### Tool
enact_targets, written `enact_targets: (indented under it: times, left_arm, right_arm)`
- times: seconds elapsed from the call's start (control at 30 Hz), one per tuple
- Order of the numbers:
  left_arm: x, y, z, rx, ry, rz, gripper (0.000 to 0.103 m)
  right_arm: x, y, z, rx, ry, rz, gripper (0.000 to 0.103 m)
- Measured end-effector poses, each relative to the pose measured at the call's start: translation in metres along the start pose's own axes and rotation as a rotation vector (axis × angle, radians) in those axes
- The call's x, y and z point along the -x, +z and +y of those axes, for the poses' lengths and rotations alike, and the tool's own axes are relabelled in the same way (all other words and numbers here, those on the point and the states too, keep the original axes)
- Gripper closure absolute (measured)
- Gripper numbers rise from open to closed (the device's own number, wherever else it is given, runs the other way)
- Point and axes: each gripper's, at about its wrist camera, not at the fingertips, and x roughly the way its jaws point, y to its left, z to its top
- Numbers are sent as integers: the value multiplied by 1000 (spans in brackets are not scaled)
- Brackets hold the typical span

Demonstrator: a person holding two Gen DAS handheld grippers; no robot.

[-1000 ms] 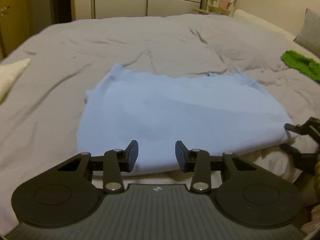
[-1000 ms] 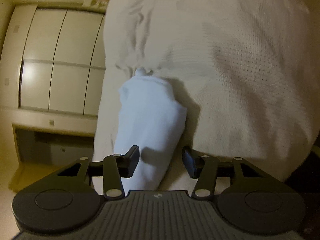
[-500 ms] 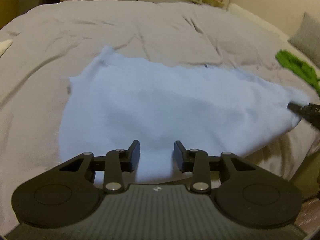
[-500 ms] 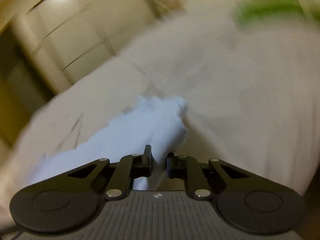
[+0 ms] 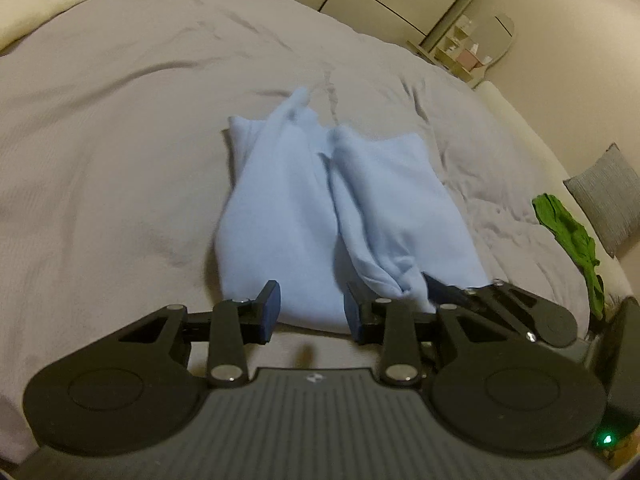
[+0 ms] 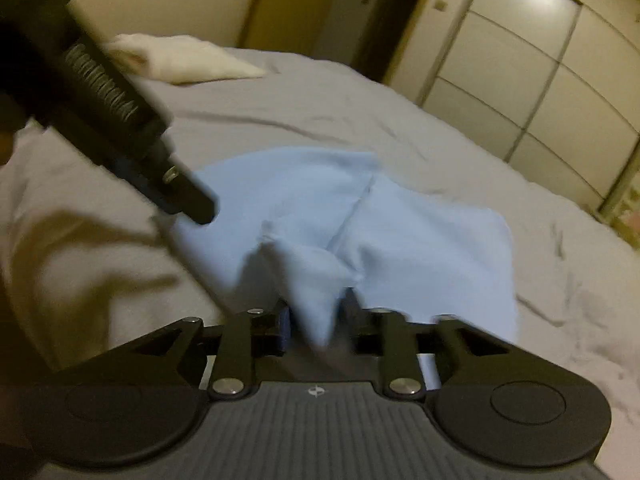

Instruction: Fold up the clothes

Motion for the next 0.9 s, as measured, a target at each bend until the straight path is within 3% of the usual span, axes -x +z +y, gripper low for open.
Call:
enact_targets:
  times: [0.03,0.1,0.23,0.3,0.37,0.47,0.57,0.63,0.73,0.8,0.9]
  left_arm:
    - [1,0,1,6,-5,-2,74]
    - [1,2,1,22,-25,-3,74]
    - [-1,6,1,50,-90,-5,74]
    - [-5,9,2,80,-129,4,66]
    - [-13,10,4,125,-164,18,64]
    - [-31,15,9,201,-224,43,62]
    - [-51,21,13,272,-271,64,60]
    - [-62,26,12,294,-294,74,60]
    - [-78,37,6,287,-314,83,56]
    - [-90,45,1,277,-315,90,52]
    - [-111,57,-6,254,-305,110,54]
  right_arm:
    - [5,0,-2,-13,5,-9,52]
    - [20,-3,-19,-103,51,-37,46]
    - [54,-10,-71,-399,129,-116,48]
    - [63,-21,-103,-584,117,-131,48]
    - [56,-39,-139,-794,58,-82,51]
    - [30,-79,-189,-1161,18,16,64]
    - [4,-114,-211,-1407,94,83,72]
    - [-9,-117,-211,-1436,106,129,74]
    - [-12,-101,-202,-1287,68,151,82]
    - [-14,-91,-197,-1187,44,165,83]
    - [-18,-75,-189,-1037,7,184,83]
